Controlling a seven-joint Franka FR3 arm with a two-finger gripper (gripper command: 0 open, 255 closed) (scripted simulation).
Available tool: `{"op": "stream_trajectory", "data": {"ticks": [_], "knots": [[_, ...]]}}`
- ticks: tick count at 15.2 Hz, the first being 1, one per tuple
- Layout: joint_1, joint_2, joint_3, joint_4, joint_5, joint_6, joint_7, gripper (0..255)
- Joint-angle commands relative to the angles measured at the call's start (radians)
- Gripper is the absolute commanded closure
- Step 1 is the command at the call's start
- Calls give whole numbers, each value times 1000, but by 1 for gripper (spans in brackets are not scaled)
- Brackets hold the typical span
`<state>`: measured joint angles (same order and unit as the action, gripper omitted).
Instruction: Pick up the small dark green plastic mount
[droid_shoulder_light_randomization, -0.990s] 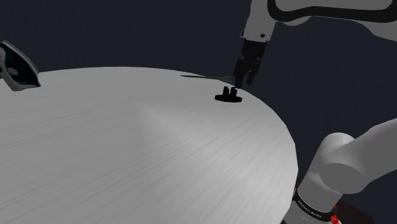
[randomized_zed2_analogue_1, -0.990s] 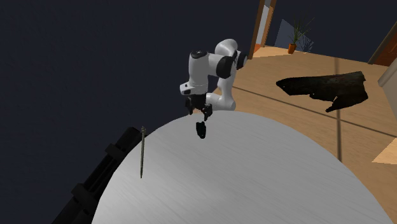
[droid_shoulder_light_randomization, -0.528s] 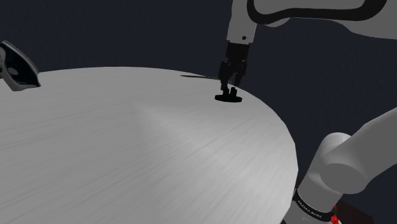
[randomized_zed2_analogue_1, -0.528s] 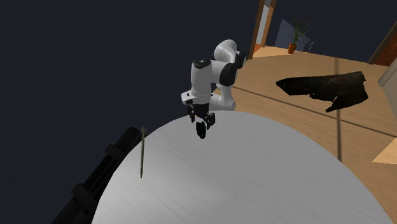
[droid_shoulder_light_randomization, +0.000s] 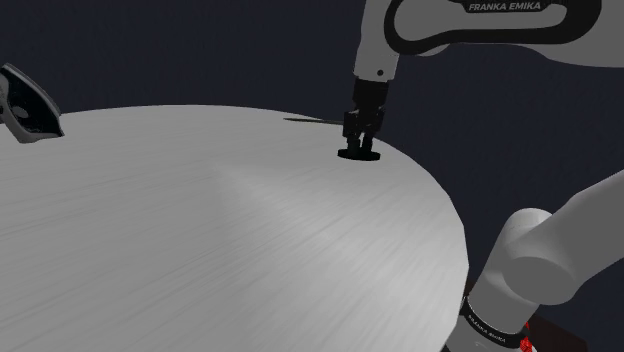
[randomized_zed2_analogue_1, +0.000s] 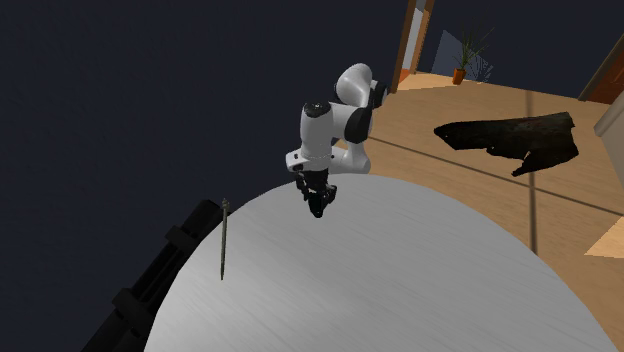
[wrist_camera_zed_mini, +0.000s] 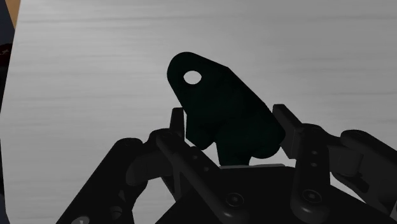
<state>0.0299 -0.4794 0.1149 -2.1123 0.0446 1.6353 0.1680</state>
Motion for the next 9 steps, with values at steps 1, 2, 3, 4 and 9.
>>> {"op": "stream_trajectory", "data": {"ticks": [1,2,3,4,9], "knots": [[0,0,0,-1,0,1,0,255],[0,0,0,-1,0,0,0,255],[0,0,0,-1,0,1,0,255],[0,0,0,-1,0,1,0,255],[0,6,0,32,-1,-26,1,255]]}}
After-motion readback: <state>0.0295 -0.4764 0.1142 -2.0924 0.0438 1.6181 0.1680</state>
